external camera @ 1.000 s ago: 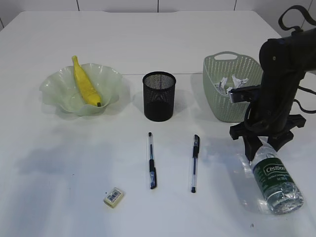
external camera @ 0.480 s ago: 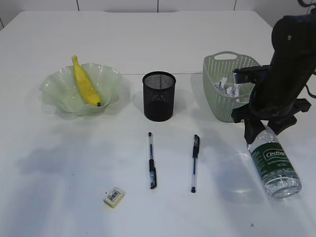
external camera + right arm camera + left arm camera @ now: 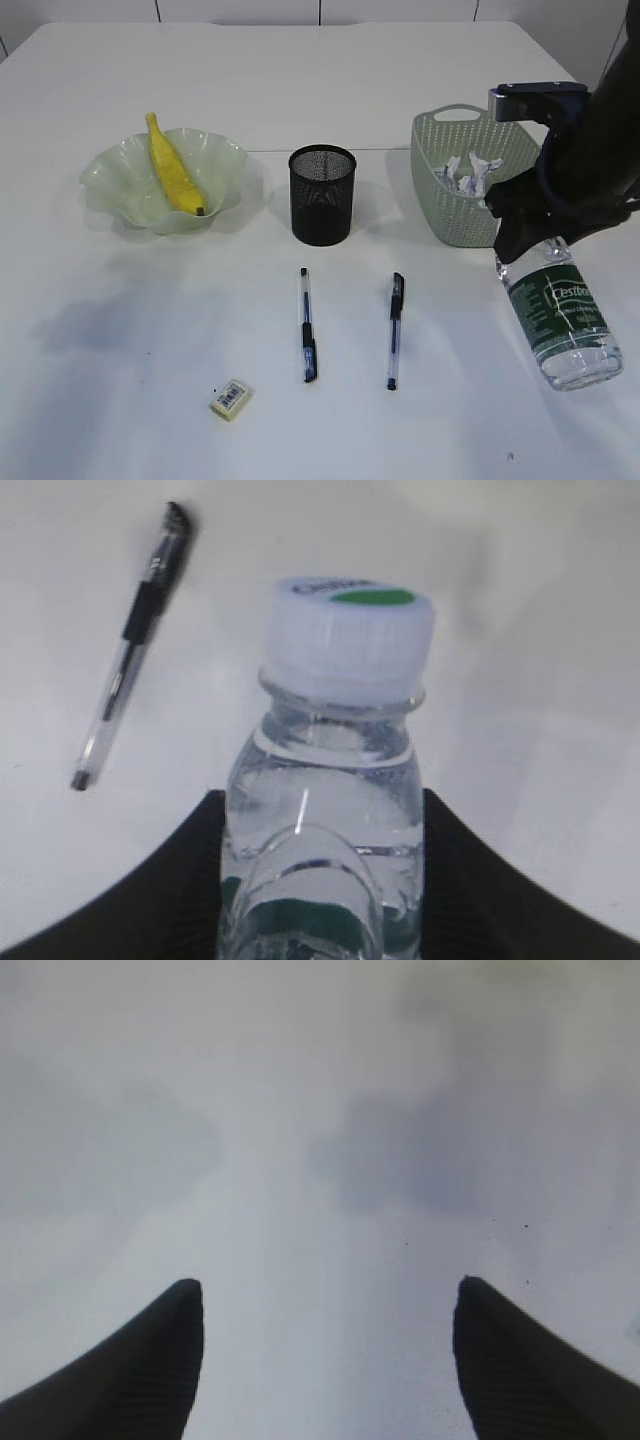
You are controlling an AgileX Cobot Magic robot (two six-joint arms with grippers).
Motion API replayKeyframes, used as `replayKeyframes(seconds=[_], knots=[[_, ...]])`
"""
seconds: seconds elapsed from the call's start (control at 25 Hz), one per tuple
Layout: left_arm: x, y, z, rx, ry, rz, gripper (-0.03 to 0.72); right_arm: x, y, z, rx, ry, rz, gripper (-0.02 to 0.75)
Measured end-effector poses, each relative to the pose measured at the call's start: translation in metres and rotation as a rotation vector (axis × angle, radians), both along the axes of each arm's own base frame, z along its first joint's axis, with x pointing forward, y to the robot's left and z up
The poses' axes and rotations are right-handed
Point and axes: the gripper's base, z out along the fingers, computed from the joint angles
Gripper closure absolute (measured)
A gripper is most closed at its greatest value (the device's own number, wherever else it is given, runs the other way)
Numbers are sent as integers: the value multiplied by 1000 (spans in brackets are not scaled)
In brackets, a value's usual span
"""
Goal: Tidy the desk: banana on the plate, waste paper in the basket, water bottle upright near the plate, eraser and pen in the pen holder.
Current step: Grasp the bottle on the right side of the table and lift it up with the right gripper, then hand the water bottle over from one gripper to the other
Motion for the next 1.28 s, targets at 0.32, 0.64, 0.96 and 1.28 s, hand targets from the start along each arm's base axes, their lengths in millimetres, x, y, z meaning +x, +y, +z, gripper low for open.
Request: replayKeyframes(seconds=[0.32, 0.64, 0.96, 1.28], knots=[[0, 0, 0, 0, 0, 0, 161, -56, 19, 23, 305, -117, 193, 367], [0, -1, 0, -10, 0, 4, 171, -66, 48, 59, 698, -384, 381, 369], [1, -2, 1, -26, -12, 11, 176, -66, 63, 81, 870, -638, 544, 370], [4, -1, 2, -29, -49, 17, 214, -69, 69, 88, 904, -727, 621, 370]])
